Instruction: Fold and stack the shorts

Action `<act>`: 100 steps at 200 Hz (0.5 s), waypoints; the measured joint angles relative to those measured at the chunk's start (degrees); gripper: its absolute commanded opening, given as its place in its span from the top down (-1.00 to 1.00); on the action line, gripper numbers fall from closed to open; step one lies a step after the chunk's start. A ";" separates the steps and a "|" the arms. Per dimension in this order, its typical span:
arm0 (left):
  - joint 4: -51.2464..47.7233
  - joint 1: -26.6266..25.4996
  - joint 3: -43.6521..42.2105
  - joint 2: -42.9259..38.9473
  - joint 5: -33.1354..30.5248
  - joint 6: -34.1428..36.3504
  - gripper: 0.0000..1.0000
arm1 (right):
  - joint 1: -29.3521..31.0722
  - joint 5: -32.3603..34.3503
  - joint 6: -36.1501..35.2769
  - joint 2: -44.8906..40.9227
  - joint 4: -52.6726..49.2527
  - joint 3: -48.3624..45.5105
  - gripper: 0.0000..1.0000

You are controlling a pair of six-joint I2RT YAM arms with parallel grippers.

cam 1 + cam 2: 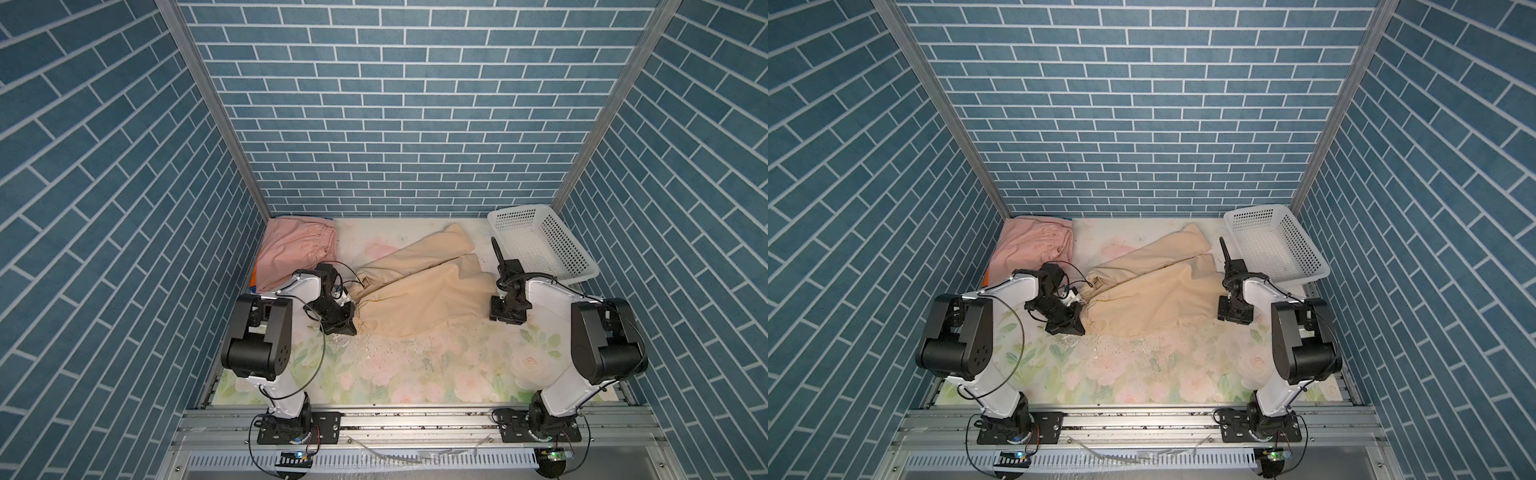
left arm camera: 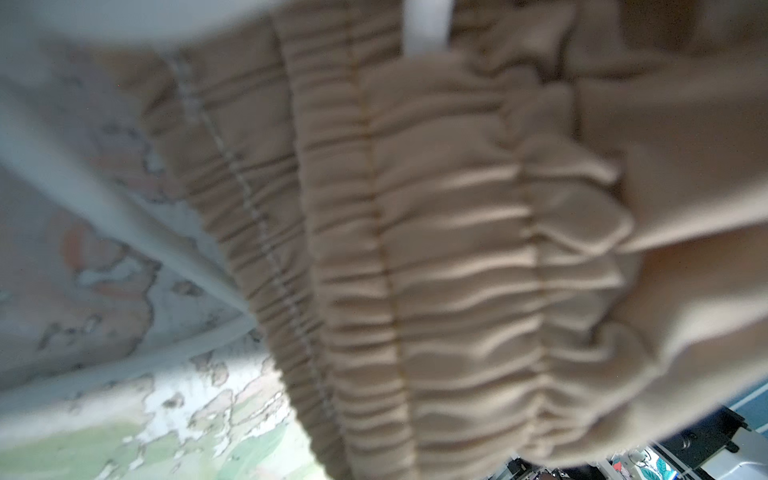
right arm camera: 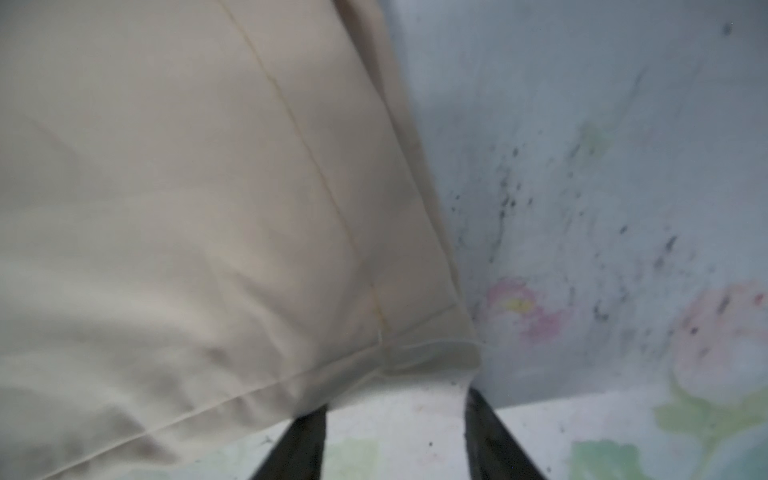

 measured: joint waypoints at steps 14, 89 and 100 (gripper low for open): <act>-1.03 0.13 0.00 -0.61 -0.07 0.33 1.00 | -0.81 0.74 0.13 -0.02 0.22 0.15 0.95; -7.39 0.11 4.31 -1.33 -7.41 1.33 -0.72 | -2.43 4.46 -0.15 -5.79 -1.86 -1.33 0.91; -7.74 0.17 6.05 -2.64 -9.64 0.83 -0.99 | -2.40 4.39 -0.15 -6.36 -2.71 -0.83 0.61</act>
